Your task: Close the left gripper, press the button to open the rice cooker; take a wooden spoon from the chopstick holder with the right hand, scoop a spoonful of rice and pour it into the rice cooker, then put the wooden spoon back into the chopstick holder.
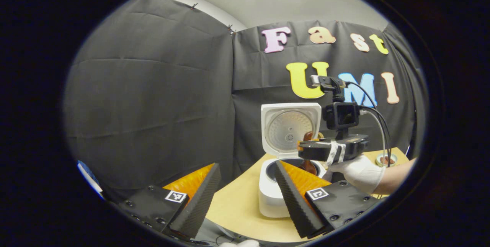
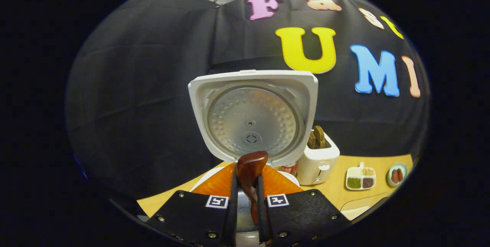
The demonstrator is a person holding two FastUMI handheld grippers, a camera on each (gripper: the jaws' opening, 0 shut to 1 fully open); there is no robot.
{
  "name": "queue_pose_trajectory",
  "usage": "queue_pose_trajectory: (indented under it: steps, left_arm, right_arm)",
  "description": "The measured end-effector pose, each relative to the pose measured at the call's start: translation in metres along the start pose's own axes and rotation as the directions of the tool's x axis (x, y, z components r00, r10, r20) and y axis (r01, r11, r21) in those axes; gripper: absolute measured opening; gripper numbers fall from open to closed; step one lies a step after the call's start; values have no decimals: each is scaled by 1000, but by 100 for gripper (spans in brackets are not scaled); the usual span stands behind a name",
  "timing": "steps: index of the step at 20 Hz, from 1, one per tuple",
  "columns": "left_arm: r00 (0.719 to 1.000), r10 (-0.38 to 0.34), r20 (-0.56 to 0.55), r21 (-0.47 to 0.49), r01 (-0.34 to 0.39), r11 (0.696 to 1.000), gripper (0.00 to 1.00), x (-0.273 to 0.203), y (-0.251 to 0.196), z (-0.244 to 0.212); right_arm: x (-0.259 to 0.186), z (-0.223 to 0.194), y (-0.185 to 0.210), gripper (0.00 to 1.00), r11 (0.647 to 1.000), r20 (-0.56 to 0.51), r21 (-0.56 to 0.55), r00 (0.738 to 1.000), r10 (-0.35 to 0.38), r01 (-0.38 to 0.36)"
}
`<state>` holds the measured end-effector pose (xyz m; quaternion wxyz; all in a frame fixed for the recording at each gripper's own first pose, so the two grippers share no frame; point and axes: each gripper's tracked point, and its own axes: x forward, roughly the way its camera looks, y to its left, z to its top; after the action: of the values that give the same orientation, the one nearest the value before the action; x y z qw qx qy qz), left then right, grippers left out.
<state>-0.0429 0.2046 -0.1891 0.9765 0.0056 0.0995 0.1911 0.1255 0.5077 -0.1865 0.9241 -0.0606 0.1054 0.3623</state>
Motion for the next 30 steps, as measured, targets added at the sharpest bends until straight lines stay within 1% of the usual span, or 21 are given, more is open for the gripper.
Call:
queue_pose_trajectory:
  steps: [1,3,4,6,9,11,13,14,15,16,17,18,20,21,22,23,24,25,26,28,30]
  left_arm:
    - [1000,2,-4,0,-2,1000,100,-1,0,-2]
    - [1000,5,-8,-3,-5,1000,98,0,0,-3]
    - [1000,6,-9,-3,-6,1000,100,1,0,-3]
    - [1000,7,-9,0,-7,1000,100,0,3,-3]
    - [1000,6,-14,-6,-6,1000,100,-2,3,-3]
    - [1000,4,-15,-3,-4,1000,100,-2,3,-3]
    - [1000,-1,-18,2,1,1000,100,-4,2,-3]
    - [1000,-8,-18,4,8,1000,100,-4,2,-3]
    - [1000,-15,-18,7,15,1000,100,-4,1,-3]
    - [1000,-24,-17,11,24,1000,100,-4,0,-3]
    - [999,-38,-18,15,39,999,100,-3,-2,-3]
    - [999,-51,-16,20,52,998,94,-4,-2,-4]
    - [997,-77,-5,27,77,997,100,-6,-4,-1]
    - [996,-91,-2,27,91,996,100,-8,-7,1]
    - [994,-108,-1,26,108,994,94,-11,-11,3]
    - [992,-128,5,25,127,992,94,-15,-16,8]
    - [990,-144,4,30,144,989,100,-19,-26,5]
    - [987,-162,8,34,161,986,94,-23,-37,6]
    - [983,-181,14,36,181,983,100,-19,-61,15]
    - [978,-209,15,40,209,977,100,-8,-94,26]
    - [973,-229,21,46,228,973,100,-2,-113,32]
  right_arm:
    - [-2,1,5,22,998,1,-68,1000,11,-11]
    - [-1,1,14,22,983,6,-184,1000,20,-19]
    - [-2,2,19,23,973,7,-229,1000,24,-22]
    - [-4,4,24,23,959,24,-284,999,27,-19]
    - [-2,7,19,22,963,21,-268,999,28,-21]
    - [-5,16,14,23,980,37,-198,999,36,-28]
    - [-10,29,10,23,997,68,-30,996,66,-64]
    - [-14,38,6,22,993,90,80,993,79,-87]
    - [-20,48,-2,22,975,111,198,991,79,-100]
    - [-28,58,-14,23,956,138,273,988,73,-109]
    - [-36,67,-29,23,937,163,329,985,64,-115]
    - [-52,68,-42,22,918,181,381,982,46,-113]
    - [-71,75,-79,22,873,209,479,978,-6,-97]
    - [-82,75,-104,23,847,220,525,975,-38,-86]
    - [-94,73,-129,23,826,223,561,971,-82,-59]
    - [-107,70,-158,22,806,227,591,965,-129,-31]
    - [-119,62,-185,22,796,221,606,960,-174,4]
    - [-134,53,-216,22,791,216,611,951,-222,46]
    - [-150,41,-245,23,780,202,619,941,-270,91]
    - [-184,16,-302,22,759,175,626,916,-361,180]
    - [-210,-10,-351,23,734,144,628,887,-438,261]
